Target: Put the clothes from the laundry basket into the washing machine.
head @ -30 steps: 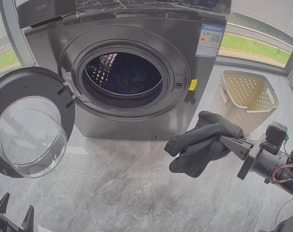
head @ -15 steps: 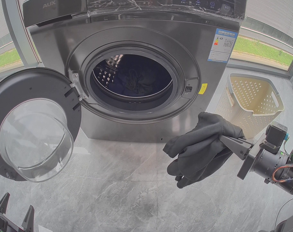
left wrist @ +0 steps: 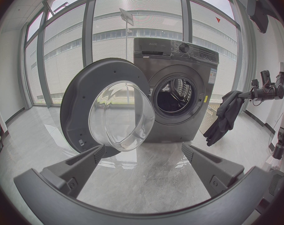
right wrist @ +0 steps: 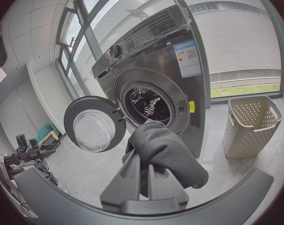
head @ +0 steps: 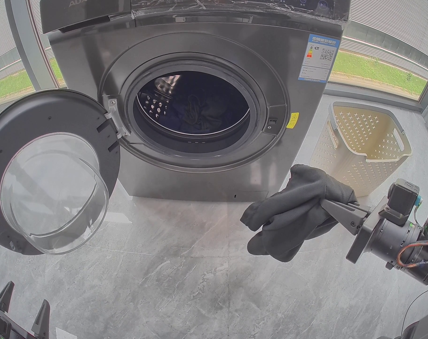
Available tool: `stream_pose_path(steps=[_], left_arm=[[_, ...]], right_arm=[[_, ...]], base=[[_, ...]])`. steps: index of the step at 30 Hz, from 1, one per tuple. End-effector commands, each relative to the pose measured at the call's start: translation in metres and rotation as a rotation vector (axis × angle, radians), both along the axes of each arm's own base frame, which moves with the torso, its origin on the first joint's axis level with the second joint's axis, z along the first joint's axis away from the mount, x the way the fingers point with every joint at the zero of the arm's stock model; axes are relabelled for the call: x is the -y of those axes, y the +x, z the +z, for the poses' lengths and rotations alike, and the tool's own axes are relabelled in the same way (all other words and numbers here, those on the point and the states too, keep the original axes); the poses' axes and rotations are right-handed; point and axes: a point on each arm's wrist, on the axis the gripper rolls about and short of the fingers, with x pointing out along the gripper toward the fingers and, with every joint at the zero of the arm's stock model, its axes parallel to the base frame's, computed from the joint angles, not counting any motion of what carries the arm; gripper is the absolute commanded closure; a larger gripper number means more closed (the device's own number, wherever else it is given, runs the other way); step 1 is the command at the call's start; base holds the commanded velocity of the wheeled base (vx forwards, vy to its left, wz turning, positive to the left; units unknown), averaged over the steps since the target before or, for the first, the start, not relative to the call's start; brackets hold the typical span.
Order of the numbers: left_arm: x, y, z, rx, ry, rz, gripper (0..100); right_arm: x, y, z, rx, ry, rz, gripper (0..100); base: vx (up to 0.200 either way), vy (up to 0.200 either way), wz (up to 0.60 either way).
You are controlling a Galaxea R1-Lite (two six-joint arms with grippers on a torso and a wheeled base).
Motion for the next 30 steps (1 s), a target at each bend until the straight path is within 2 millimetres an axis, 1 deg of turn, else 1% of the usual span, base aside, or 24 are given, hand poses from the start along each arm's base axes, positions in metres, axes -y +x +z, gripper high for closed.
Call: stream_pose_path(steps=[1,5,9,10,12,18,21,22,23,24,26,27,29,30], left_arm=[[0.000,0.000,-0.004,-0.003,-0.001,0.001,0],[0.000,0.000,-0.004,-0.001,0.002,0.001,0],[0.000,0.000,-0.005,-0.002,0.010,0.004,0],[0.000,0.000,-0.005,0.001,0.016,0.007,0],[0.000,0.000,-0.005,0.001,0.016,0.008,0],[0.000,0.000,-0.005,0.002,0.015,0.013,0],[0.000,0.000,-0.005,0.001,0.016,0.014,0],[0.000,0.000,-0.005,0.002,0.024,0.013,0],[0.000,-0.001,-0.001,0.028,0.025,0.013,0],[0.000,-0.003,0.009,0.084,0.010,0.009,0],[0.001,-0.009,0.037,0.180,0.013,-0.014,0],[0.002,-0.008,0.043,0.168,0.024,-0.055,0],[0.004,-0.002,0.046,0.122,0.039,-0.146,0],[0.006,0.006,0.047,0.064,0.030,-0.229,0]], right_arm=[[0.001,0.001,0.000,0.000,0.001,-0.006,100],[0.000,0.007,-0.004,-0.013,-0.016,-0.026,100],[-0.006,0.015,-0.006,-0.021,-0.025,-0.027,100],[-0.014,0.020,0.000,-0.004,-0.007,-0.024,100],[-0.020,0.026,0.005,0.011,0.007,-0.021,100],[-0.037,0.040,0.009,0.011,0.024,-0.005,100],[-0.048,0.050,0.008,-0.013,0.053,-0.001,100],[-0.056,0.052,0.009,-0.022,0.070,0.008,100],[-0.056,0.052,0.009,-0.022,0.070,0.008,100],[-0.068,0.055,0.012,-0.026,0.097,0.027,100],[-0.078,0.057,0.014,-0.028,0.111,0.044,100],[-0.085,0.060,0.015,-0.027,0.120,0.053,100],[-0.092,0.064,0.017,-0.014,0.148,0.059,100],[-0.097,0.068,0.017,0.005,0.168,0.061,100]], base=[[0.000,0.200,0.00],[0.000,0.200,0.00],[0.000,0.000,0.00],[0.000,0.000,0.00],[0.000,0.000,0.00],[0.000,0.000,0.00],[0.000,0.000,0.00],[0.000,0.000,0.00],[0.000,0.000,0.00],[0.000,0.000,0.00],[0.000,0.000,0.00],[0.000,0.000,0.00],[0.000,0.000,0.00],[0.000,0.000,0.00]])
